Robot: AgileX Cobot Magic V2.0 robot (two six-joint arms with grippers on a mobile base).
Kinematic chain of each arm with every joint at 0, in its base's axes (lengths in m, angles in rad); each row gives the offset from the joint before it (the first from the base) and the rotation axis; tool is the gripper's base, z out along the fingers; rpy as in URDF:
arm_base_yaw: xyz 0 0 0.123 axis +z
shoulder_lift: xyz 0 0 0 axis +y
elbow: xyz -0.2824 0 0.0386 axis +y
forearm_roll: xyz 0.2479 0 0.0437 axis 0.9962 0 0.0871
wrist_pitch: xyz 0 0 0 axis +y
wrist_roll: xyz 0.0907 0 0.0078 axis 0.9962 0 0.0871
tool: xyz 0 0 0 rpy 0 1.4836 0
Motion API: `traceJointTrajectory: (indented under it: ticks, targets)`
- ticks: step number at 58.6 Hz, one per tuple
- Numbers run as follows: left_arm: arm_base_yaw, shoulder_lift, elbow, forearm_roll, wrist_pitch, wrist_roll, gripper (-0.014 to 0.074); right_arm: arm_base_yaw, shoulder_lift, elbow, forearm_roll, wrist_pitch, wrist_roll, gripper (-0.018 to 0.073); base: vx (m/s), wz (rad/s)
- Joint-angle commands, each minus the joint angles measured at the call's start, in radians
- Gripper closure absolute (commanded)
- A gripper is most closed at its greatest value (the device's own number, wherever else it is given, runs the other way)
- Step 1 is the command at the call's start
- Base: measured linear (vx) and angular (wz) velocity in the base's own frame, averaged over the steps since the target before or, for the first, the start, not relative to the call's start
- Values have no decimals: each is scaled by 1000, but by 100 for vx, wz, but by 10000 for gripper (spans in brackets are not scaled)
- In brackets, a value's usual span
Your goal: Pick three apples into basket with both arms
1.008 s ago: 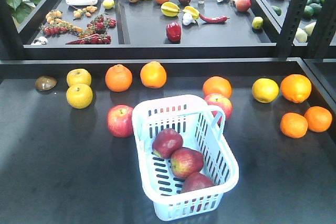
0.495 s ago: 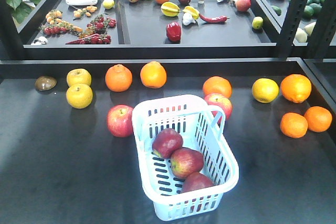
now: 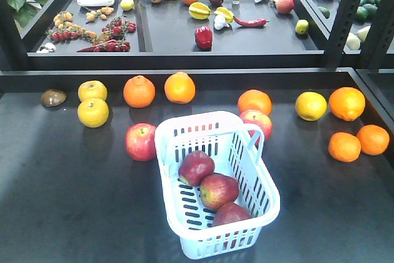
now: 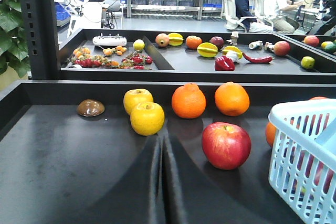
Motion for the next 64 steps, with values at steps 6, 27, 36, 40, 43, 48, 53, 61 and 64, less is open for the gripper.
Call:
traceJointTrajectory:
  ticks: [6, 27, 36, 40, 43, 48, 53, 61, 64]
  targets:
    - [1, -13, -25, 2, -69, -5, 602, -4, -11, 13, 1, -78, -2, 564, 0, 0]
    - [1, -13, -25, 2, -69, -5, 602, -4, -11, 13, 1, -78, -2, 564, 0, 0]
    - [1, -13, -25, 2, -69, -5, 602, -4, -11, 13, 1, -78, -2, 564, 0, 0]
    - [1, -13, -25, 2, -69, -5, 602, -4, -11, 13, 1, -78, -2, 564, 0, 0]
    - [1, -13, -25, 2, -69, -5, 602, -4, -11, 13, 1, -78, -2, 564, 0, 0]
    - [1, -13, -25, 2, -69, -5, 602, -4, -11, 13, 1, -78, -2, 564, 0, 0]
    - [1, -13, -25, 2, -69, -5, 602, -4, -11, 13, 1, -78, -2, 564, 0, 0]
    - [1, -13, -25, 2, -69, -5, 602, -4, -11, 13, 1, -78, -2, 564, 0, 0]
    - [1, -13, -25, 2, -69, -5, 602, -4, -11, 13, 1, -78, -2, 564, 0, 0]
